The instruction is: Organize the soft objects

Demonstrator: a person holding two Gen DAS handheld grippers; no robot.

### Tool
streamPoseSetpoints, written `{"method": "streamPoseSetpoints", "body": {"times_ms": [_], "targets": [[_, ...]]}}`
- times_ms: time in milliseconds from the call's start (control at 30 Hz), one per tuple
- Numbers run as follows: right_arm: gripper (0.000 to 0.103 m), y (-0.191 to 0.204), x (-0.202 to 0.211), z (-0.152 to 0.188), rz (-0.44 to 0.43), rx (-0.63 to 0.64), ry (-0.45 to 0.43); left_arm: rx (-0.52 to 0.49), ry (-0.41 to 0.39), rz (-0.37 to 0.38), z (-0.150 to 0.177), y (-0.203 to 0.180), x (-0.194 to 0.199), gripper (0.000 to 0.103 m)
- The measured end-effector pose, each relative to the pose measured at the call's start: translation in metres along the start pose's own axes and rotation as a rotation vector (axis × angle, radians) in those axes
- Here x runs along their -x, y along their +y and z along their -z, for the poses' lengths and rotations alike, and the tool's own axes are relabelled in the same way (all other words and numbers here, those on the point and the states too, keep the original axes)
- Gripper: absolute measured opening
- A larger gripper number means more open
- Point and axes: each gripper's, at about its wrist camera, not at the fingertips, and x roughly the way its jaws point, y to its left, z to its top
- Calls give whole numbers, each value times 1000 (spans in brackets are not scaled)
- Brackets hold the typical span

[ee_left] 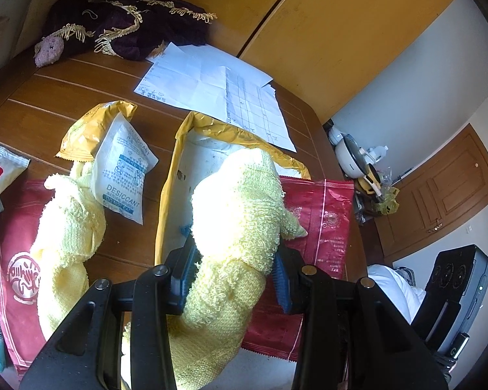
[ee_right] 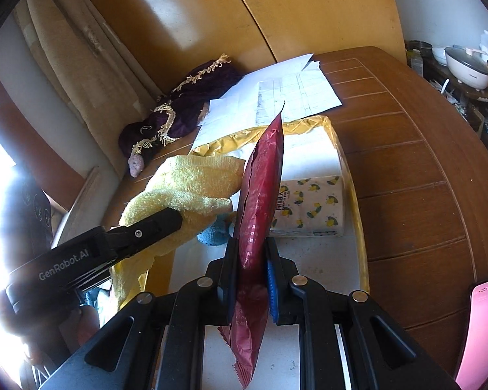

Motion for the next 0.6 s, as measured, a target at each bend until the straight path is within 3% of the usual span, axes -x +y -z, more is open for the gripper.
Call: {"method": "streamPoseSetpoints", "body": {"times_ms": [367, 600], "targets": [[16, -3, -4, -2, 4, -2, 5, 25, 3, 1, -6, 3, -6, 37], [16, -8, -5, -6, 14, -19, 4, -20, -41, 11, -31, -14, -1, 37]]}}
